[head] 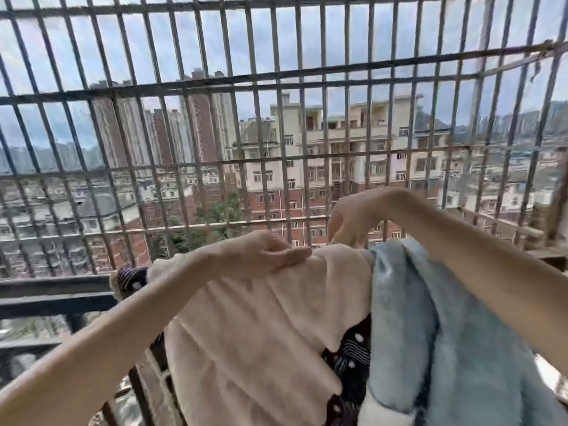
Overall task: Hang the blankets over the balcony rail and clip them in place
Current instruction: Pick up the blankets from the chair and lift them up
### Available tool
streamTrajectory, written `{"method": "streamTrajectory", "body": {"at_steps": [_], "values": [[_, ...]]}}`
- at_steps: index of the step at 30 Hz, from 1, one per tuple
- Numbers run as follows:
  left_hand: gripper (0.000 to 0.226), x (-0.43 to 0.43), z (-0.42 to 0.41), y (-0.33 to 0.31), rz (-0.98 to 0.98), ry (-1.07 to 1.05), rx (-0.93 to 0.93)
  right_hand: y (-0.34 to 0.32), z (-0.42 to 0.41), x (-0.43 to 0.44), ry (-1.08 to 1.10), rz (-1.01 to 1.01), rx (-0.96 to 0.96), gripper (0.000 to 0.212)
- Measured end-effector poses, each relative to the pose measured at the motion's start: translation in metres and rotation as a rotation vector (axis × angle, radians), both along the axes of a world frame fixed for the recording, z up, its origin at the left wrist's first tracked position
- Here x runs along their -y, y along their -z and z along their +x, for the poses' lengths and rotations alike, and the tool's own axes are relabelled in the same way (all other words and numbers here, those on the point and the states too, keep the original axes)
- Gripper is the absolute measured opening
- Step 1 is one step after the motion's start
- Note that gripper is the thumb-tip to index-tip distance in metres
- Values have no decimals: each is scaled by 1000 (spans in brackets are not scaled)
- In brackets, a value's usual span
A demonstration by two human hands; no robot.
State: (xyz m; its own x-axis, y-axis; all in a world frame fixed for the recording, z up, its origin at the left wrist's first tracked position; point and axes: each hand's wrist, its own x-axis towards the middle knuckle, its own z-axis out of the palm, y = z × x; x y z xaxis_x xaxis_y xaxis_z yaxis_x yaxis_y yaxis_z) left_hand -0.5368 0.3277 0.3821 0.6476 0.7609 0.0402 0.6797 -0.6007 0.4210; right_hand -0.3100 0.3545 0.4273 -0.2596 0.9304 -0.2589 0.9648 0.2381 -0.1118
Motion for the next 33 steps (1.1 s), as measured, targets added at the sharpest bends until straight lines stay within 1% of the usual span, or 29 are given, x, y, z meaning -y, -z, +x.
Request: {"method": "streamTrajectory", "body": {"at_steps": [1, 3, 4, 6, 7, 8, 10, 14, 15, 16, 17, 18, 20, 22, 24, 25, 29, 31, 33], "values": [[61, 3, 0, 1, 30, 23, 3, -2, 2, 7, -12, 24, -61, 18], [62, 4, -5, 7, 120, 70, 58, -4, 5, 29, -49, 98, -22, 16], [64, 3, -9, 11, 161, 92, 92, -1, 8, 38, -54, 148, 19, 19], [65, -2, -19, 14, 211, 103, 143, 6, 9, 62, -68, 217, 41, 33], [63, 0, -21, 15, 246, 108, 154, 10, 11, 74, -54, 233, 19, 40], [61, 0, -23, 17, 279, 118, 168, 16, 13, 84, -29, 256, -25, 45], [57, 2, -26, 21, 336, 119, 154, 31, 17, 101, 32, 334, -104, 46], [51, 4, -28, 28, 466, 93, 160, 50, 24, 127, 142, 518, -166, 25], [52, 3, -30, 30, 509, 85, 160, 55, 23, 132, 165, 557, -149, 31], [52, 4, -32, 31, 533, 81, 166, 60, 23, 135, 195, 613, -118, 42], [48, 4, -35, 32, 558, 86, 182, 66, 22, 138, 240, 689, -88, 52], [42, 4, -38, 32, 573, 94, 215, 72, 20, 140, 291, 780, -66, 57], [37, 8, -45, 31, 607, 98, 288, 81, 19, 141, 384, 928, -18, 57], [35, 13, -50, 30, 670, 45, 290, 81, 20, 142, 419, 1005, -18, 52], [39, 16, -59, 29, 754, 7, 269, 72, 25, 141, 429, 1038, -55, 46], [37, 17, -66, 28, 769, 2, 266, 67, 27, 140, 442, 1045, -59, 44], [17, 5, -114, 28, 807, -63, 306, 51, 45, 134, 513, 1088, -66, 39], [11, 3, -143, 28, 847, -115, 320, 48, 55, 130, 557, 1069, -90, 39], [11, 5, -177, 27, 856, -175, 337, 47, 60, 123, 603, 1008, -82, 41]]}}
